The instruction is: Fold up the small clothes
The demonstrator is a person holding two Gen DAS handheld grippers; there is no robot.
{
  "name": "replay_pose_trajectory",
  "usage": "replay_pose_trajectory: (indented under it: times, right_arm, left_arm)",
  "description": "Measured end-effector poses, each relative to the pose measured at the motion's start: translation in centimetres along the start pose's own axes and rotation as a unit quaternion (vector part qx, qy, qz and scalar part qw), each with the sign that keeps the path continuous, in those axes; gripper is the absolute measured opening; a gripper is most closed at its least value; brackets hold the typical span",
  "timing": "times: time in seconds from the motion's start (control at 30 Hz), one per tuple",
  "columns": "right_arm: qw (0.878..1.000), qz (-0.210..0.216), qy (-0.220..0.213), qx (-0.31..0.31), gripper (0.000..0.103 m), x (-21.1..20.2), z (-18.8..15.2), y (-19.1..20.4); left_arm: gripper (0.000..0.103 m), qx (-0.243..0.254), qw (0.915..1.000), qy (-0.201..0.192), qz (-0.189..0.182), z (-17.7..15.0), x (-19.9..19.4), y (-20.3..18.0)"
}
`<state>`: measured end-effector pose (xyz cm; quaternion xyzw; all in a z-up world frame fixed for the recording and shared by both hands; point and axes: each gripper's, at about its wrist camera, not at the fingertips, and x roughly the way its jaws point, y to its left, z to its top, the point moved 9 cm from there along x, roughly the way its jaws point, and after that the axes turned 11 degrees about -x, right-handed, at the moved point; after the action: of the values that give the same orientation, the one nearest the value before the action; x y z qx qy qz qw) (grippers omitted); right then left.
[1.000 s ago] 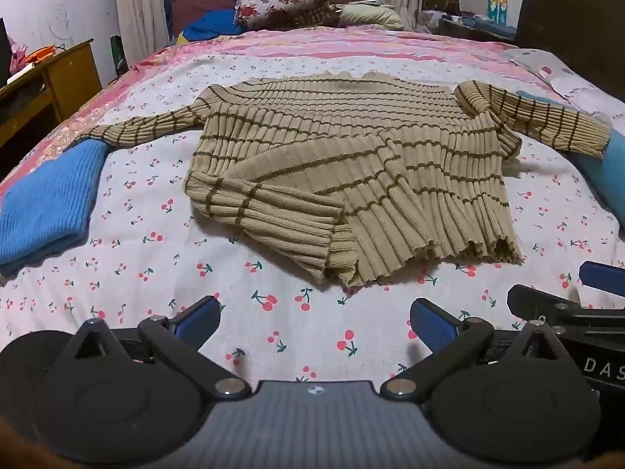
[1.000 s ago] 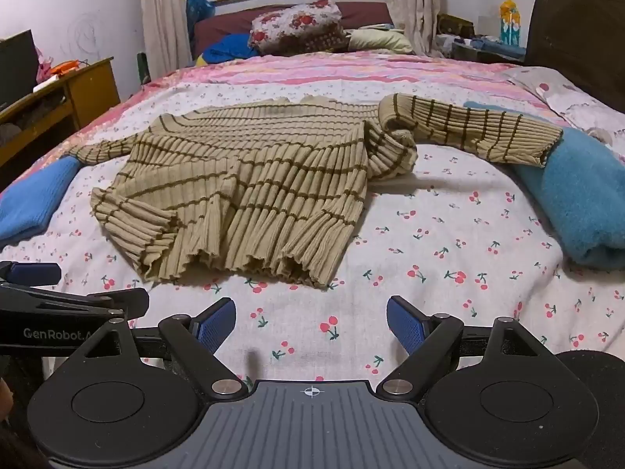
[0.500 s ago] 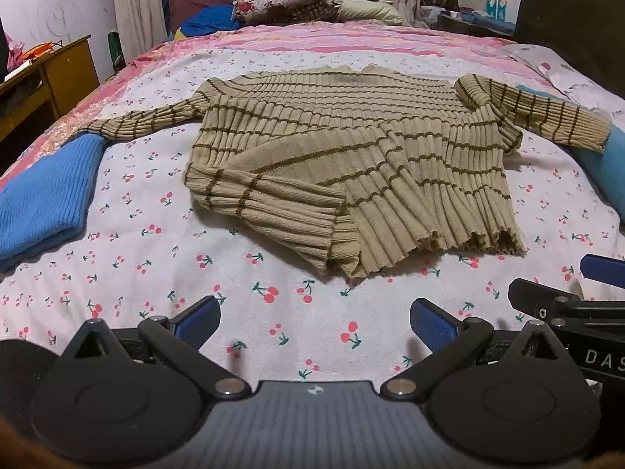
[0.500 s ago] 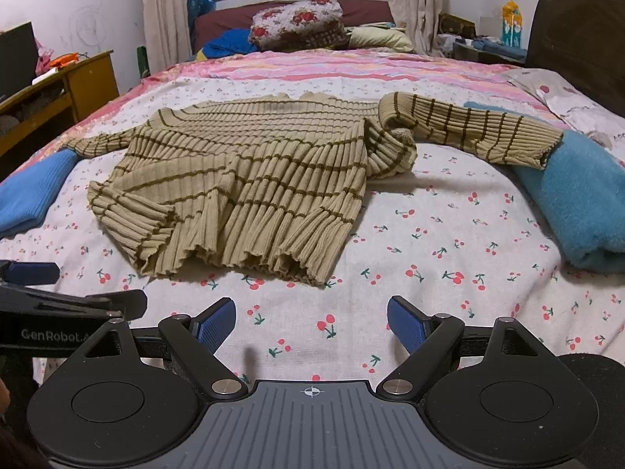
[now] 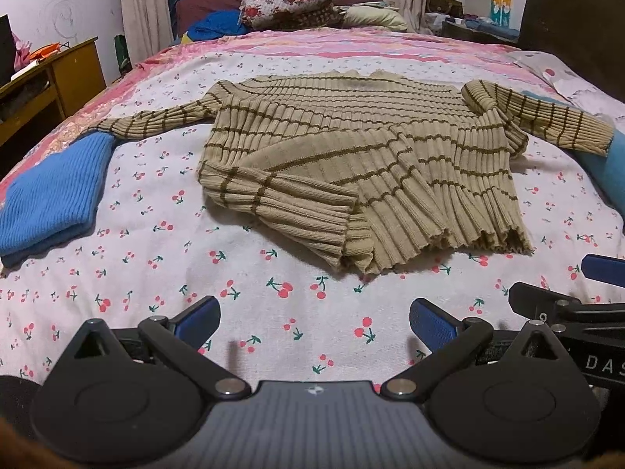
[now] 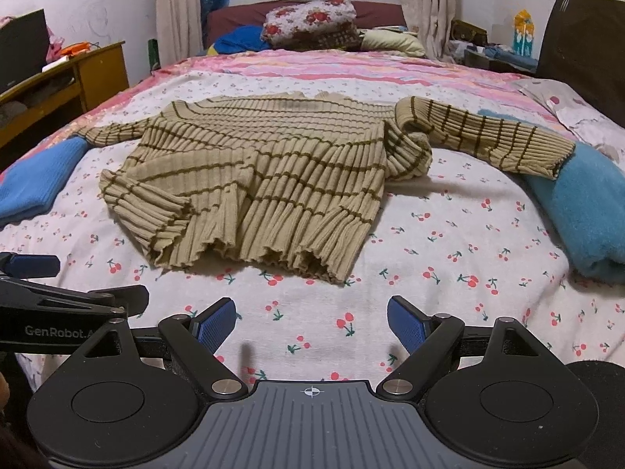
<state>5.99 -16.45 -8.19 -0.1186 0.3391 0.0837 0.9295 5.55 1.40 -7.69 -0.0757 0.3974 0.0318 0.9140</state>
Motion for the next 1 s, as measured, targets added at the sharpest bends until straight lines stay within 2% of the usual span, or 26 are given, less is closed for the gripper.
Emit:
replay_pose_trajectory:
  times: [0.5,1.0]
  right_arm:
    - [1.000,-0.006,-0.013,0.018,0.086,-1.5,-0.8,-1.1]
    - [1.000,-0.004,-0.009,0.016,0.086,-0.9,-0.7,-0.6]
  left_arm:
    - [0.103,0.027,0.9995,-0.013,-0.010,-0.1,-0.9,-1.9]
    - [0.103,0.012,0.9999,0.003,-0.007,-0.8,-0.2,-1.0]
